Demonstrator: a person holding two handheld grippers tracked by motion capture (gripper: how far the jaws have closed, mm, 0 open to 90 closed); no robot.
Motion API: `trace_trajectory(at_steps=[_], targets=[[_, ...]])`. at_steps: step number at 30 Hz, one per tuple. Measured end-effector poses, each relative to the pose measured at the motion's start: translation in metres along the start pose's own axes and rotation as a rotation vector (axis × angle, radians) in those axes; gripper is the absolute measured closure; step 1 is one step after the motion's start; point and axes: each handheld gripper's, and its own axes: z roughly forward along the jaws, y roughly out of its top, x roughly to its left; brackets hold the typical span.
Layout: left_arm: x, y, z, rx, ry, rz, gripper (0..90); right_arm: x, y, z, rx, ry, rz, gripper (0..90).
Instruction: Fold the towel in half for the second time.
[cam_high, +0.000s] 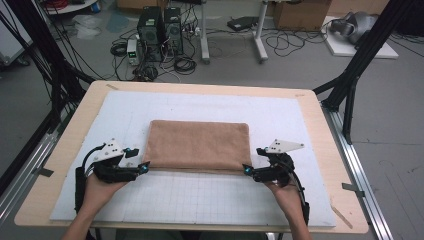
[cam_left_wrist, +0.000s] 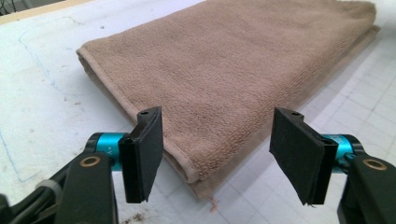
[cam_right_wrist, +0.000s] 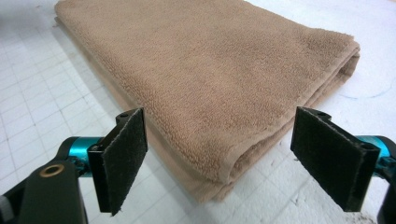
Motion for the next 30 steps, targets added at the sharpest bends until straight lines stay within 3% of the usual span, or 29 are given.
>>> trace_trajectory(at_steps=[7, 20, 30], targets=[[-0.004, -0.004, -0.008, -0.011, 0.005, 0.012, 33.6, 0.006, -0.004, -0.011, -0.002, -0.009, -0.027, 15.9], [-0.01, -0.015, -0.028, -0.046, 0.021, 0.007, 32.2, 0.008, -0.018, -0.036, -0.034, -0.04, -0.015, 14.5], [-0.014, -0.02, -0.037, -0.047, 0.028, 0.014, 31.1, 0.009, -0.032, -0.049, -0.035, -0.065, -0.008, 14.5]])
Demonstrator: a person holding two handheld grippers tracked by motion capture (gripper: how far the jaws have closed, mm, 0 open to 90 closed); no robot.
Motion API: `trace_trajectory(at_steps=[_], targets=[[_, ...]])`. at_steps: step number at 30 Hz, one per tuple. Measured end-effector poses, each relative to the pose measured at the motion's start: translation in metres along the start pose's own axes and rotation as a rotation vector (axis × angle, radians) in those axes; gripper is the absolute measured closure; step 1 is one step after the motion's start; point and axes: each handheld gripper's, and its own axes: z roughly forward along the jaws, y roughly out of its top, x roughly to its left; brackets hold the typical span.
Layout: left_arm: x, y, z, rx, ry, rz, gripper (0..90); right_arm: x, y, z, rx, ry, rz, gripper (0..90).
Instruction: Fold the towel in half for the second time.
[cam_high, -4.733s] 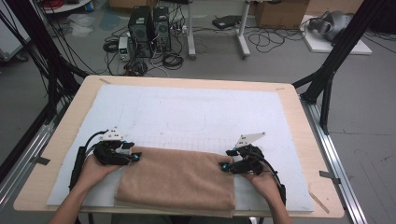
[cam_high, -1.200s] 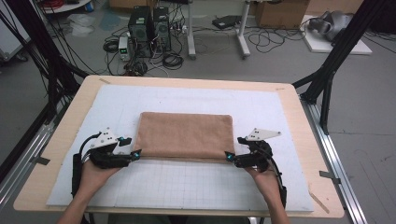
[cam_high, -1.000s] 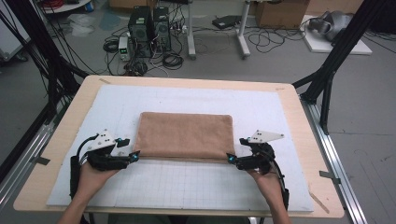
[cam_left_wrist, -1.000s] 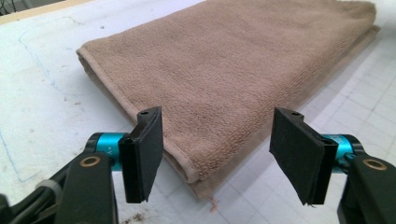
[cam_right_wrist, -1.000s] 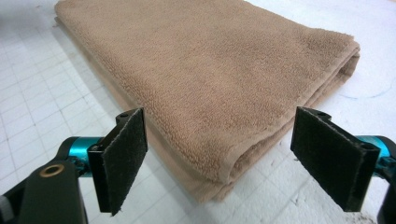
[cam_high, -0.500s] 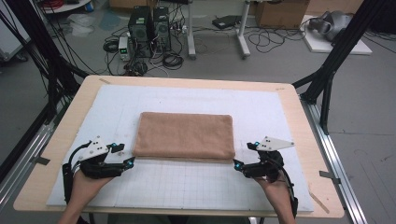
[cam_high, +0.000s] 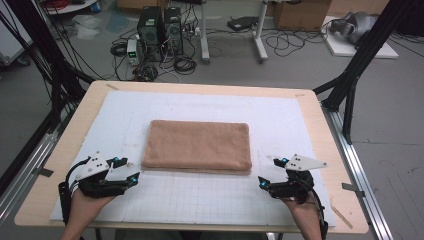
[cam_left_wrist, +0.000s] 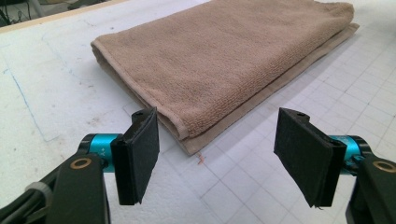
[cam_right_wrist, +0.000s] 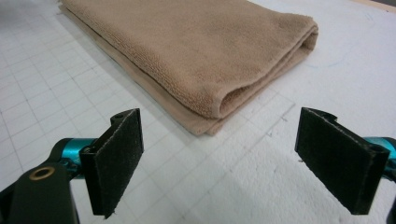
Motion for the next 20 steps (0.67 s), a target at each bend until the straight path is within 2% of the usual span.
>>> trace_trajectory(at_steps=[4, 12, 20], targets=[[-0.001, -0.002, -0.003, 0.005, 0.008, 0.005, 30.9, 0.0, -0.006, -0.006, 0.003, -0.008, 0.005, 14.5], [-0.002, -0.011, -0.012, -0.008, 0.023, -0.013, 30.5, 0.004, -0.014, -0.013, -0.005, -0.014, 0.009, 14.5], [-0.006, -0.014, -0.015, -0.011, 0.046, -0.001, 30.1, 0.002, -0.021, -0.01, -0.001, -0.012, 0.008, 14.5]])
